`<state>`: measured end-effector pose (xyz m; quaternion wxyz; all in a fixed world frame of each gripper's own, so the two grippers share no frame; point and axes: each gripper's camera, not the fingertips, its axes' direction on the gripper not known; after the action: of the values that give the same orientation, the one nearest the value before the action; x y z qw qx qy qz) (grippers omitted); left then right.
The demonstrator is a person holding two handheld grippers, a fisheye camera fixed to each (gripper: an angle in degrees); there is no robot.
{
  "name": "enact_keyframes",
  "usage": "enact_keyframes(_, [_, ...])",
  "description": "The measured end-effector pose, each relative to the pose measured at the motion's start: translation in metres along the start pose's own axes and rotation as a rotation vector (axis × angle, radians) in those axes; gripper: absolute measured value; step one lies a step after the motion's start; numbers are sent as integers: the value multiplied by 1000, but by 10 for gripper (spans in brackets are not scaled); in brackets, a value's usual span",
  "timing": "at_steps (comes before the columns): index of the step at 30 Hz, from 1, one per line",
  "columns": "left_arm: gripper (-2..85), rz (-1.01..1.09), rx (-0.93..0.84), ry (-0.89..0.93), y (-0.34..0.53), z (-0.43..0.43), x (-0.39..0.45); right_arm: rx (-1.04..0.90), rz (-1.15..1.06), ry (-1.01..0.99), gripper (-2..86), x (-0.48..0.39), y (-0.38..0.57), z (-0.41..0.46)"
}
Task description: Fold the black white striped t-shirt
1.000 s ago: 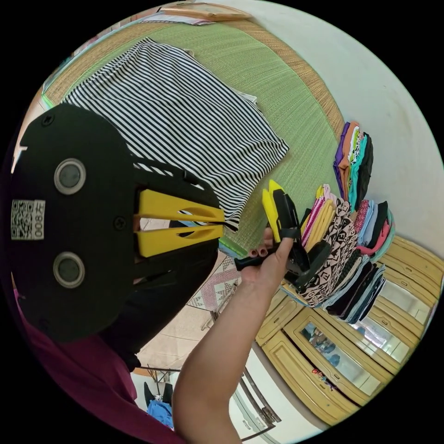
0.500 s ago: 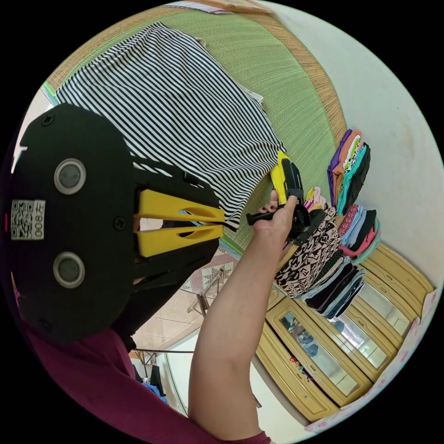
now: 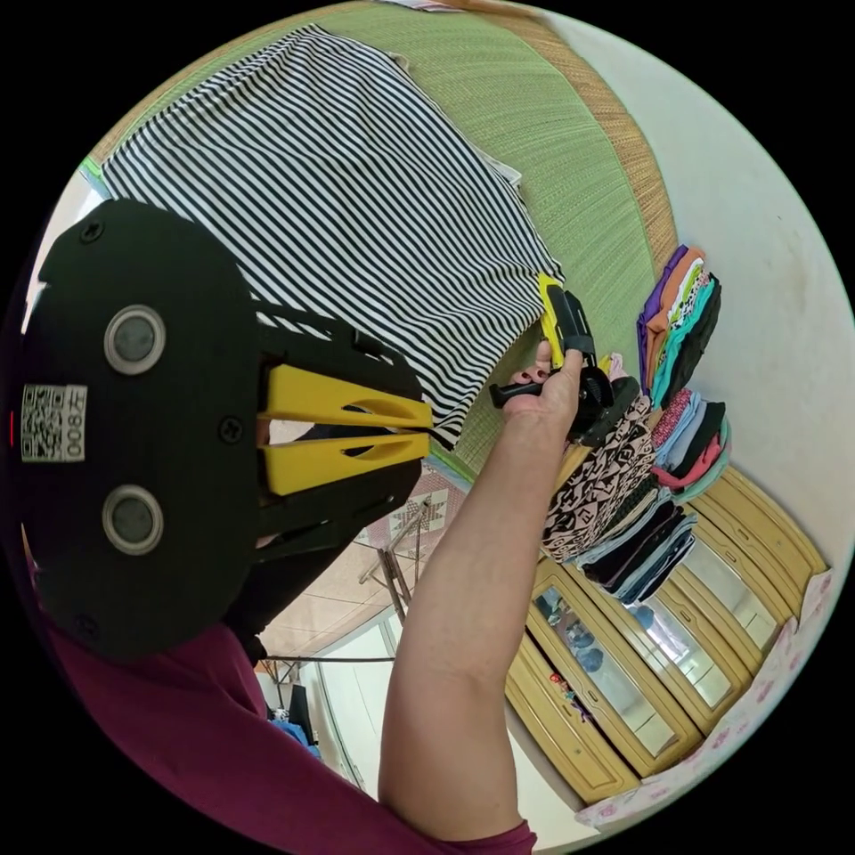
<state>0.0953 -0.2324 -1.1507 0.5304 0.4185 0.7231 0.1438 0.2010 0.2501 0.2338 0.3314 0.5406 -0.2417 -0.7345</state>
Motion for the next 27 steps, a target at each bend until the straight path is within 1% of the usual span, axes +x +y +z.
enact_keyframes(5, [6, 17, 15, 26, 0, -26, 5, 17, -24, 27, 14, -16, 1, -8])
enact_keyframes(9, [6, 4, -4, 42, 6, -43, 1, 16, 10, 47, 14, -17, 3, -6])
enact_keyframes(13, [6, -17, 21, 66, 15, -73, -5, 33, 31, 40, 14, -23, 7, 0])
enact_keyframes(22, [6, -61, 114, 108, 47, -179, -23, 84, -11, 3, 14, -69, 18, 5])
enact_keyframes(27, [6, -105, 183, 123, 87, -258, -39, 121, -36, -34, 14, -105, 28, 17])
